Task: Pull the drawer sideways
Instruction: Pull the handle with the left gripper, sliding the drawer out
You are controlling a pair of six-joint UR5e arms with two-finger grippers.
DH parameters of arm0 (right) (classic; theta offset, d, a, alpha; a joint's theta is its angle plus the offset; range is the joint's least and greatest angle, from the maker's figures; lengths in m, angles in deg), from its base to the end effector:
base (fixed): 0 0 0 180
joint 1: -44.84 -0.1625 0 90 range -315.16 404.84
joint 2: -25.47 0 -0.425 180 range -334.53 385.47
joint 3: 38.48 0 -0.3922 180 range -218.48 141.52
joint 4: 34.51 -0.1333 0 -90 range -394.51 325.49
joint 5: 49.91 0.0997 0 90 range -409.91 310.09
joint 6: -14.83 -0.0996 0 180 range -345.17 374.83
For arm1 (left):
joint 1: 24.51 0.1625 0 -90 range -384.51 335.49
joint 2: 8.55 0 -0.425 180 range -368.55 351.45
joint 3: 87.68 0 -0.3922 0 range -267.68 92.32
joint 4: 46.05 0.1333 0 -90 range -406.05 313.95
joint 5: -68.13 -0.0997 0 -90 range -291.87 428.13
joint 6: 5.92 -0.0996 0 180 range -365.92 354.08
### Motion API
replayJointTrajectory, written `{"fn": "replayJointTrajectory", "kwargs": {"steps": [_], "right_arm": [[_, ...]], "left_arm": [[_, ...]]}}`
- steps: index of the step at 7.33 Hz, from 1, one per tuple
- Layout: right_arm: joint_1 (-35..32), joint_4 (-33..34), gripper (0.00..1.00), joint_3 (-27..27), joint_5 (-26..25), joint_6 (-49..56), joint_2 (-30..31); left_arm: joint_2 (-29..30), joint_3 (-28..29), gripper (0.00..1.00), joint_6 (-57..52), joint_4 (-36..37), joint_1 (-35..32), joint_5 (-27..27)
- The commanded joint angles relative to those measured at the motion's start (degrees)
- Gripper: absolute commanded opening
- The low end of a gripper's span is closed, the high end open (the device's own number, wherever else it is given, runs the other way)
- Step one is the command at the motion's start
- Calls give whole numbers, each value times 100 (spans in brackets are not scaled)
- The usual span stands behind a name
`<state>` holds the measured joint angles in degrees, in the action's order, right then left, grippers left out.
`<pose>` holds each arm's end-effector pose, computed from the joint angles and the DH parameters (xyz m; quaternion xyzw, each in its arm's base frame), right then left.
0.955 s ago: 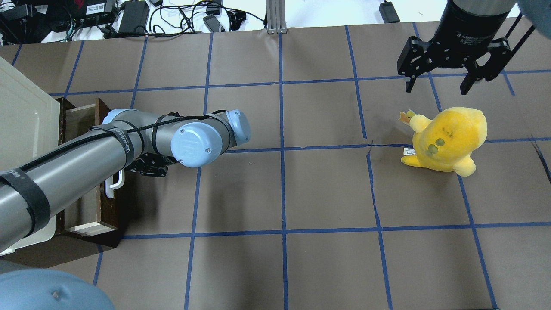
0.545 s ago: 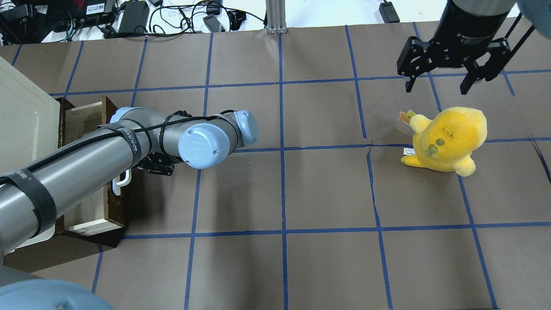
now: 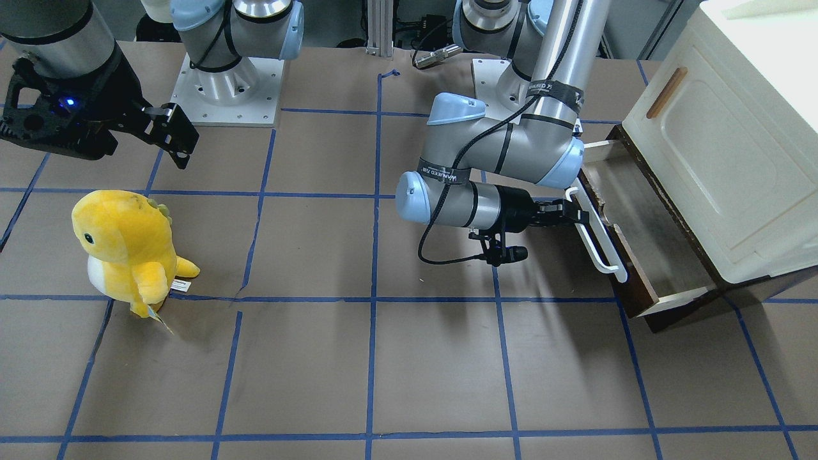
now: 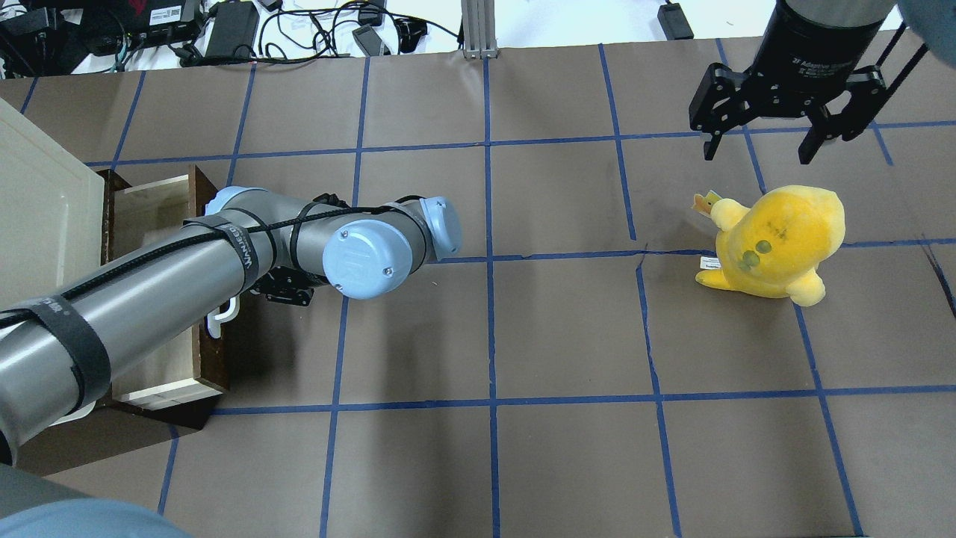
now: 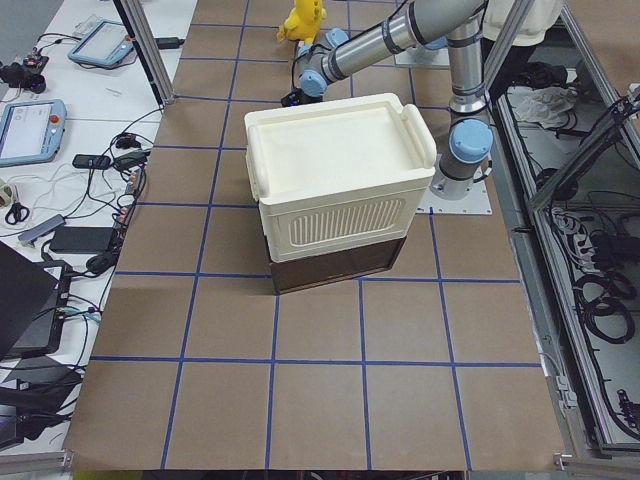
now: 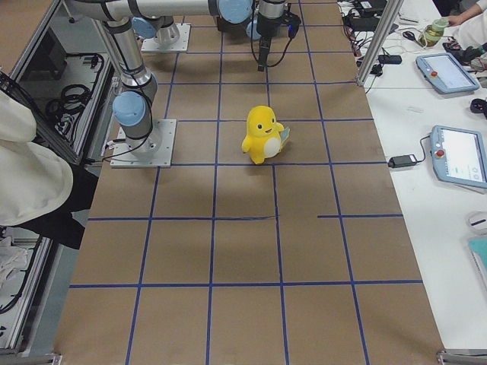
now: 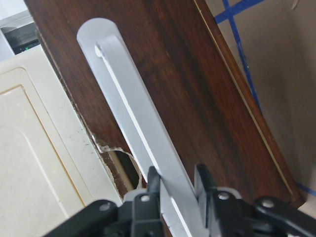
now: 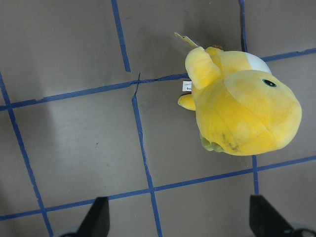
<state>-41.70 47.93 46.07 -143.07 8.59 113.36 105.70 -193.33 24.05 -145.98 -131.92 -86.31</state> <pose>0.0974 -0.5061 0.5035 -0.0834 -0.9955 -0.0361 0.0284 -0.1931 -0.4707 0.1945 0.1393 0.7872 0.1321 0.5860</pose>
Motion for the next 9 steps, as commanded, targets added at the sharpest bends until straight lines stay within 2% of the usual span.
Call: {"fn": "replayJointTrajectory", "kwargs": {"steps": [1,2,4,6,7,9], "right_arm": [[-3,0,100,0,0,0,0],[-3,0,100,0,0,0,0],[-3,0,100,0,0,0,0],[-3,0,100,0,0,0,0],[-3,-9,100,0,0,0,0],[-3,0,100,0,0,0,0]], "left_arm": [[45,0,16,17,0,-86,2],[45,0,16,9,-9,-95,10],[-86,9,100,-27,-9,-95,-7],[-244,279,100,-44,43,-130,167],[-419,638,100,-201,53,-156,934],[-1041,1280,100,-842,53,-157,2831]]}}
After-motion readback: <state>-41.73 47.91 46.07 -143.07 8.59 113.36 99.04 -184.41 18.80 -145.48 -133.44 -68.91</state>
